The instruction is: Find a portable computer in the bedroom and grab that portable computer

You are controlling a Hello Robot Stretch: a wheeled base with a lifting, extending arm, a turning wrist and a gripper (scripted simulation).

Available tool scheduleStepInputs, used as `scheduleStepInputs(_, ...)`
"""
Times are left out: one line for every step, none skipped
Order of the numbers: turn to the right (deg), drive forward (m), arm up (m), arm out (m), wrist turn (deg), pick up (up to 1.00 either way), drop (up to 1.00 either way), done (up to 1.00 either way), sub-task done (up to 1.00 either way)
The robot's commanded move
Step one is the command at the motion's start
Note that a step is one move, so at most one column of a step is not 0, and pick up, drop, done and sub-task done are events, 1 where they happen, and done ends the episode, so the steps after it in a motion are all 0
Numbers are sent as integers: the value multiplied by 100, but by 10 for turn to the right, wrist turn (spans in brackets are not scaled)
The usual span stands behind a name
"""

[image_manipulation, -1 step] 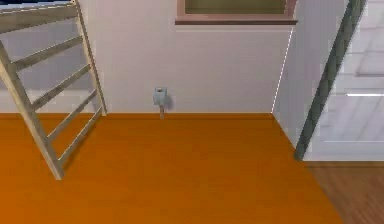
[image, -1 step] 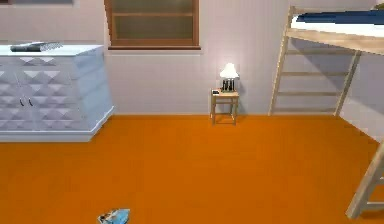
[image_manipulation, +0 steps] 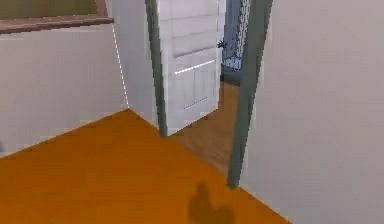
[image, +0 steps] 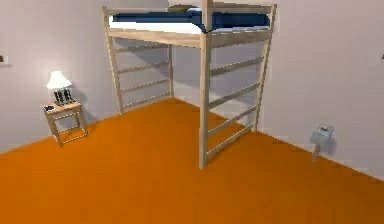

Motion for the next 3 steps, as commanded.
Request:
scheduleStepInputs(450,0,0,0,0,0,0,0,0)
scheduleStepInputs(420,0,0,0,0,0,0,0,0)
scheduleStepInputs(0,100,0,0,0,0,0,0,0)
